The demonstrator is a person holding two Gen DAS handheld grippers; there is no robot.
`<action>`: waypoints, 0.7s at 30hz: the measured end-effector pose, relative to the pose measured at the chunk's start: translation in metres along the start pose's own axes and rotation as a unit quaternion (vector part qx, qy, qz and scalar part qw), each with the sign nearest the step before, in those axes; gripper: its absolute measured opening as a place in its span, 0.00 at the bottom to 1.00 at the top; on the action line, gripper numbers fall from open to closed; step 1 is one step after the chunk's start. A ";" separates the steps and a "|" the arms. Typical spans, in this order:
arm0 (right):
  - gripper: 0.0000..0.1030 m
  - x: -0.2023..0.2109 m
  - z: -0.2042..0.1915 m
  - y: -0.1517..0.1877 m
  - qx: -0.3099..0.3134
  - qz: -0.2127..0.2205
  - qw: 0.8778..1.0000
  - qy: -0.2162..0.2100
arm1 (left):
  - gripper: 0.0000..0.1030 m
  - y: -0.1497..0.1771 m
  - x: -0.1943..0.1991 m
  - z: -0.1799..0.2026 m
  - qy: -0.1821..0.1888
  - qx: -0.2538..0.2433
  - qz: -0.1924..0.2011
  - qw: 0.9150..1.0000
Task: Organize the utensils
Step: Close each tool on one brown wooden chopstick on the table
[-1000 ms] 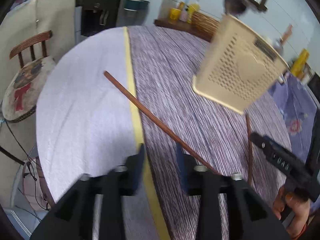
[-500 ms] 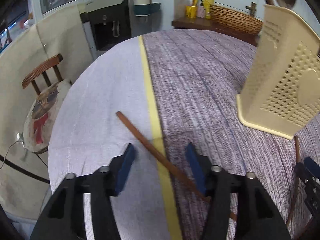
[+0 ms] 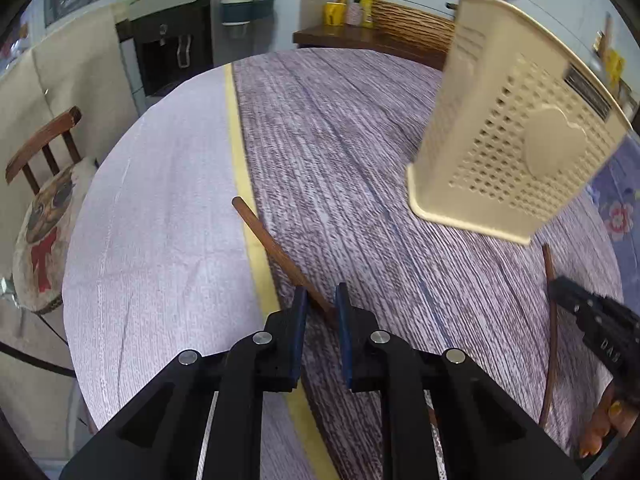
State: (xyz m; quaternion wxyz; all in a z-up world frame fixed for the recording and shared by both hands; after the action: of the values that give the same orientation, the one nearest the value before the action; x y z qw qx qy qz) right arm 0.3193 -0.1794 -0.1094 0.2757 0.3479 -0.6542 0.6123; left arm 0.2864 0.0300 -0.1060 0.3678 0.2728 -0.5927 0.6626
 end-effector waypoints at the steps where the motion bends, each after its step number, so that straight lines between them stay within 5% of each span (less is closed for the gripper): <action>1: 0.12 0.001 0.000 0.002 0.001 0.001 1.000 -0.001 | 0.15 0.003 0.001 0.004 0.006 -0.002 -0.001 1.000; 10: 0.10 0.013 0.002 0.011 -0.001 -0.002 1.000 -0.020 | 0.13 0.043 0.014 0.073 0.100 -0.049 -0.020 0.994; 14: 0.10 0.016 0.009 0.009 -0.014 0.003 1.000 -0.015 | 0.15 0.040 0.017 0.068 0.084 -0.028 -0.010 0.996; 15: 0.10 0.016 0.011 0.009 -0.015 0.004 1.000 -0.011 | 0.19 0.038 0.018 0.064 0.074 -0.019 -0.006 0.997; 17: 0.10 0.016 0.012 0.007 -0.018 0.004 1.000 -0.005 | 0.44 0.033 0.021 0.056 0.056 -0.007 0.006 0.998; 21: 0.11 0.011 0.010 0.005 -0.034 -0.009 0.999 -0.009 | 0.47 0.022 0.016 0.053 0.037 -0.007 0.014 0.999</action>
State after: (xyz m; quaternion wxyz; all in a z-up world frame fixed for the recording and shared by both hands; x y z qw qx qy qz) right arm 0.3091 -0.1906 -0.1050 0.2876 0.3495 -0.6738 0.5840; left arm 0.2553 -0.0205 -0.0984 0.3822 0.2371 -0.5869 0.6733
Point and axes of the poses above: each gripper's, at about its wrist camera, not at the fingertips, and x roughly against the way its jaws point, z to its right, y to its underside, the point moved 5 cm from there along -x, roughly the way its jaws point, and after that the axes turned 6 degrees about y, right-handed, at the moved point
